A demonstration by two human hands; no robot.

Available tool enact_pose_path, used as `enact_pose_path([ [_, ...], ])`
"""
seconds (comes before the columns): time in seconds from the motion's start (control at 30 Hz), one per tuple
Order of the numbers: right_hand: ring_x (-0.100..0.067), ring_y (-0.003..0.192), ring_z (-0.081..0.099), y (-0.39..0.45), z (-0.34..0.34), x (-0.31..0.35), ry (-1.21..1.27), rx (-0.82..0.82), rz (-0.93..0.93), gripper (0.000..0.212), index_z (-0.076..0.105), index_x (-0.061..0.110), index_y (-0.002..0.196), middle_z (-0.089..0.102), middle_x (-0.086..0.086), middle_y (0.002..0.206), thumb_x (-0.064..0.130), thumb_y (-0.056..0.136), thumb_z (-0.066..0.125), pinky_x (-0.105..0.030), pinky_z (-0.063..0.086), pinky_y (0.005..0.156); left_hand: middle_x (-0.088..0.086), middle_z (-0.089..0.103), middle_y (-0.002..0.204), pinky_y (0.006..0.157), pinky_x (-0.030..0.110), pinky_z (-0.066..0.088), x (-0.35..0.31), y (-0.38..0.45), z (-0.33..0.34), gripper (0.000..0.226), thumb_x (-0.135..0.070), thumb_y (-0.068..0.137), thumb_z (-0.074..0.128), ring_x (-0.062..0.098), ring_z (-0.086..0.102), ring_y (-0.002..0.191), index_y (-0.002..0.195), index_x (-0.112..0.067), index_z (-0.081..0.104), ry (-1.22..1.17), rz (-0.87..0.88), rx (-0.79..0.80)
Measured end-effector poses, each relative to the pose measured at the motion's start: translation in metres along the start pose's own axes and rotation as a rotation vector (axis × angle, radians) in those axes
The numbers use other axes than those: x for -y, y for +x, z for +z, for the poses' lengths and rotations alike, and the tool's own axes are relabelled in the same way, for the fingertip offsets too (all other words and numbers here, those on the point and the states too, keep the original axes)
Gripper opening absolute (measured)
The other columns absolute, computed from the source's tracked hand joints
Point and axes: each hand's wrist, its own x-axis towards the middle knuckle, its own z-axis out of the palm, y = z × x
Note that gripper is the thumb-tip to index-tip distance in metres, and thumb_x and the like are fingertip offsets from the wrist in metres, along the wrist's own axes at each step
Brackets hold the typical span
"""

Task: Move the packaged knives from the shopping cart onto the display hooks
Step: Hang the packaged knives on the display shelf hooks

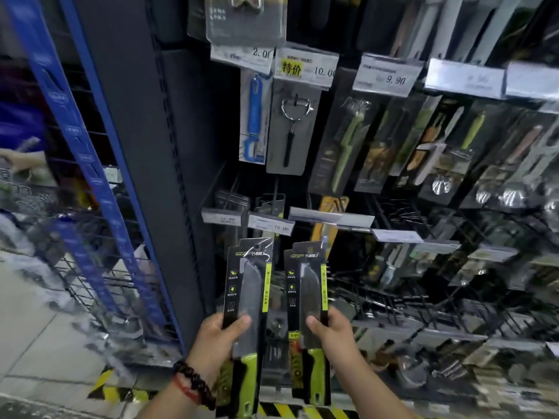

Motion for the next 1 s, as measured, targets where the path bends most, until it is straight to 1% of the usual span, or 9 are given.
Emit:
enact_pose_path([
  [0.07, -0.029, 0.109, 0.065, 0.020, -0.003, -0.003, -0.026, 0.071, -0.004, 0.032, 0.062, 0.016, 0.115, 0.069, -0.007, 0.116, 0.031, 0.087, 0.068, -0.052, 0.051, 0.097, 0.002, 0.073, 0.093, 0.074, 0.027, 0.048, -0.005, 0.000, 0.005, 0.006, -0.011, 0.088, 0.067, 0.020, 0.066, 0.096, 0.093, -0.011, 0.070, -0.045, -0.024, -0.052],
  [0.2, -0.030, 0.091, 0.069, 0.048, 0.001, 0.001, -0.053, 0.161, -0.009, 0.006, 0.065, 0.016, 0.098, 0.072, -0.008, 0.097, 0.015, 0.093, 0.063, -0.052, 0.055, 0.088, 0.001, 0.074, 0.096, 0.086, 0.032, 0.048, -0.008, -0.002, 0.007, 0.010, -0.020, 0.088, 0.067, 0.019, 0.066, 0.099, 0.096, -0.015, 0.069, -0.095, 0.000, -0.157],
  [0.37, -0.024, 0.090, 0.068, 0.065, 0.022, 0.001, -0.067, 0.205, -0.029, 0.006, 0.065, 0.020, 0.091, 0.071, -0.005, 0.094, 0.025, 0.093, 0.064, -0.047, 0.054, 0.090, -0.009, 0.074, 0.098, 0.085, 0.026, 0.049, -0.004, 0.001, 0.004, 0.015, -0.027, 0.087, 0.066, 0.010, 0.066, 0.101, 0.101, -0.023, 0.069, -0.079, 0.038, -0.209],
  [0.47, -0.027, 0.095, 0.068, 0.073, 0.035, 0.000, -0.057, 0.208, -0.047, 0.023, 0.067, 0.016, 0.100, 0.072, -0.007, 0.100, 0.037, 0.090, 0.066, -0.052, 0.053, 0.092, -0.013, 0.072, 0.097, 0.079, 0.020, 0.047, -0.003, 0.008, -0.002, 0.012, -0.027, 0.087, 0.066, 0.003, 0.064, 0.098, 0.099, -0.027, 0.069, -0.049, 0.050, -0.210],
  [0.57, -0.027, 0.115, 0.062, 0.093, 0.044, -0.013, -0.001, 0.207, -0.042, 0.077, 0.057, 0.013, 0.129, 0.065, -0.007, 0.126, 0.066, 0.074, 0.067, -0.053, 0.049, 0.100, -0.013, 0.069, 0.103, 0.083, 0.021, 0.045, -0.003, 0.016, -0.009, 0.012, -0.028, 0.087, 0.066, 0.000, 0.061, 0.101, 0.098, -0.031, 0.067, -0.028, 0.048, -0.195],
  [0.7, -0.024, 0.111, 0.063, 0.087, 0.054, 0.019, 0.027, 0.194, -0.056, 0.033, 0.061, 0.015, 0.120, 0.064, -0.009, 0.127, 0.035, 0.094, 0.061, -0.048, 0.048, 0.102, -0.013, 0.066, 0.108, 0.090, 0.024, 0.044, 0.002, 0.026, -0.022, 0.015, -0.026, 0.088, 0.065, 0.001, 0.059, 0.105, 0.103, -0.029, 0.066, -0.023, 0.053, -0.193],
  [0.8, -0.025, 0.136, 0.041, 0.093, 0.064, 0.025, 0.080, 0.174, -0.082, 0.061, 0.038, 0.009, 0.146, 0.041, -0.003, 0.146, 0.036, 0.096, 0.058, -0.043, 0.032, 0.115, -0.001, 0.068, 0.111, 0.088, 0.026, 0.046, 0.002, 0.031, -0.031, 0.027, -0.026, 0.089, 0.065, 0.013, 0.062, 0.107, 0.113, -0.015, 0.068, -0.002, 0.058, -0.204],
  [0.9, -0.025, 0.137, 0.041, 0.103, 0.078, 0.024, 0.083, 0.146, -0.088, 0.080, 0.038, 0.010, 0.147, 0.042, -0.005, 0.151, 0.055, 0.085, 0.062, -0.047, 0.033, 0.115, -0.005, 0.067, 0.111, 0.089, 0.024, 0.045, -0.003, 0.037, -0.037, 0.026, -0.024, 0.089, 0.065, 0.009, 0.060, 0.106, 0.114, -0.017, 0.067, -0.018, 0.058, -0.193],
  [1.0, -0.025, 0.135, 0.045, 0.115, 0.081, 0.018, 0.104, 0.109, -0.094, 0.080, 0.039, 0.013, 0.146, 0.045, -0.006, 0.149, 0.057, 0.084, 0.064, -0.050, 0.036, 0.113, -0.010, 0.065, 0.109, 0.086, 0.020, 0.044, -0.005, 0.043, -0.039, 0.018, -0.022, 0.089, 0.065, 0.001, 0.058, 0.104, 0.107, -0.025, 0.066, -0.038, 0.057, -0.170],
])
